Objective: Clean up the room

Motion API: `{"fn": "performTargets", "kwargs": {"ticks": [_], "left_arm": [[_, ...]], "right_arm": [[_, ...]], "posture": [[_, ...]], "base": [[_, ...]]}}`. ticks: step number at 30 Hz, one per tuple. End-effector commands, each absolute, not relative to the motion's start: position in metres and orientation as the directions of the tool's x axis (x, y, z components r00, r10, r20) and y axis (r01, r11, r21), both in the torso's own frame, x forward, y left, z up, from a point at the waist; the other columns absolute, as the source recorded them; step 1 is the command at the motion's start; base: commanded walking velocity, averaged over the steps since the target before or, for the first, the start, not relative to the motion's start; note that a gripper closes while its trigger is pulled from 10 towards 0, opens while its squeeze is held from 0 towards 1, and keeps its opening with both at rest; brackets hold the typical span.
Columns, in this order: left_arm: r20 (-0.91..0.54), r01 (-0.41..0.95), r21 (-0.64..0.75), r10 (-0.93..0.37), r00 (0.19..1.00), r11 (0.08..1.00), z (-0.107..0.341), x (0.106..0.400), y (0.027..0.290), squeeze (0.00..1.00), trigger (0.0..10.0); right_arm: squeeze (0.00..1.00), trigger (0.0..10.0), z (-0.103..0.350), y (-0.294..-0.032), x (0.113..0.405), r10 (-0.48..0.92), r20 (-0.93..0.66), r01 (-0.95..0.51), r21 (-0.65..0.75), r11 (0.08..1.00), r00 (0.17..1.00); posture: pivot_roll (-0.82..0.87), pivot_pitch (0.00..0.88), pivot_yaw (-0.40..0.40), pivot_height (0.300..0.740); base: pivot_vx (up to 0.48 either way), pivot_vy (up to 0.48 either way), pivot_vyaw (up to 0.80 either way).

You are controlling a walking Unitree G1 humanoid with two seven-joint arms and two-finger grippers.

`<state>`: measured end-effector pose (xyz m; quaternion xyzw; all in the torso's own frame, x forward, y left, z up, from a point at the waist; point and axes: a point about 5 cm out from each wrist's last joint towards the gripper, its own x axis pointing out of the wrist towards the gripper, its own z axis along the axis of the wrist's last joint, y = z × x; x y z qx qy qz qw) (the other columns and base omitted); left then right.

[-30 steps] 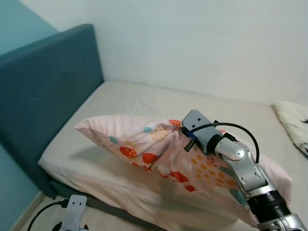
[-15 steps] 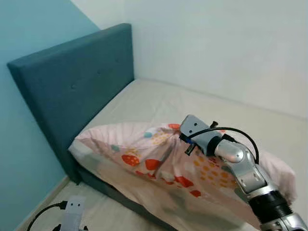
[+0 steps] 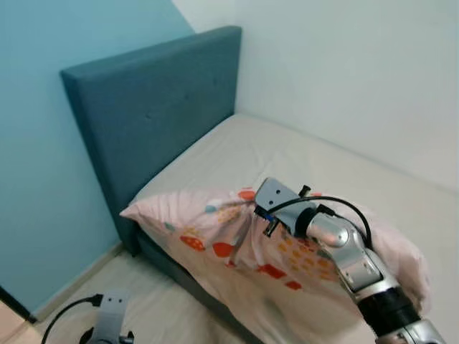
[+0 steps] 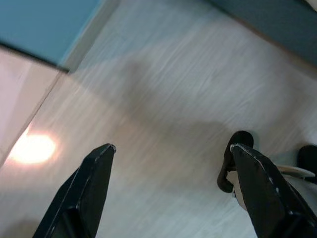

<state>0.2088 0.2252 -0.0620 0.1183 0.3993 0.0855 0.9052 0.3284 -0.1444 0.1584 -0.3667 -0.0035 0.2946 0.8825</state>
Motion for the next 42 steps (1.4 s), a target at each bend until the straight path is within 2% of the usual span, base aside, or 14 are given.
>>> {"fn": "performTargets", "kwargs": {"ticks": [1, 15, 20, 27, 42], "left_arm": [[-0.716, -0.049, 0.277, 0.240, 0.656, 0.960, -0.065, 0.205, 0.221, 0.00, 10.0], [-0.703, -0.078, 0.237, 0.226, 0.674, 0.968, -0.062, 0.211, 0.217, 0.00, 10.0], [-0.693, -0.073, 0.225, 0.212, 0.689, 0.972, -0.061, 0.214, 0.215, 0.00, 10.0], [-0.680, -0.084, 0.233, 0.223, 0.698, 0.969, -0.059, 0.216, 0.217, 0.00, 10.0], [-0.669, -0.092, 0.227, 0.224, 0.708, 0.969, -0.056, 0.220, 0.217, 0.00, 10.0]], "right_arm": [[0.00, 10.0, 0.171, -0.142, 0.330, 0.541, -0.146, -0.487, -0.666, 0.565, 0.828], [0.00, 10.0, 0.180, -0.149, 0.333, 0.529, -0.127, -0.451, -0.705, 0.547, 0.839], [0.00, 10.0, 0.183, -0.156, 0.335, 0.503, -0.118, -0.394, -0.778, 0.489, 0.856], [0.00, 10.0, 0.183, -0.157, 0.335, 0.498, -0.108, -0.376, -0.794, 0.478, 0.861], [0.00, 10.0, 0.187, -0.159, 0.335, 0.508, -0.098, -0.371, -0.801, 0.470, 0.855]], "posture": [[0.00, 0.000, -0.060, 0.740], [-0.01, 0.000, -0.056, 0.740], [-0.01, 0.000, -0.059, 0.740], [-0.01, 0.000, -0.060, 0.740], [-0.01, 0.000, -0.062, 0.740]], "base": [[0.000, -0.416, 0.66], [0.000, 0.000, 0.66], [0.096, 0.000, 0.39], [0.464, 0.000, 0.00], [0.480, 0.000, 0.77]]}}
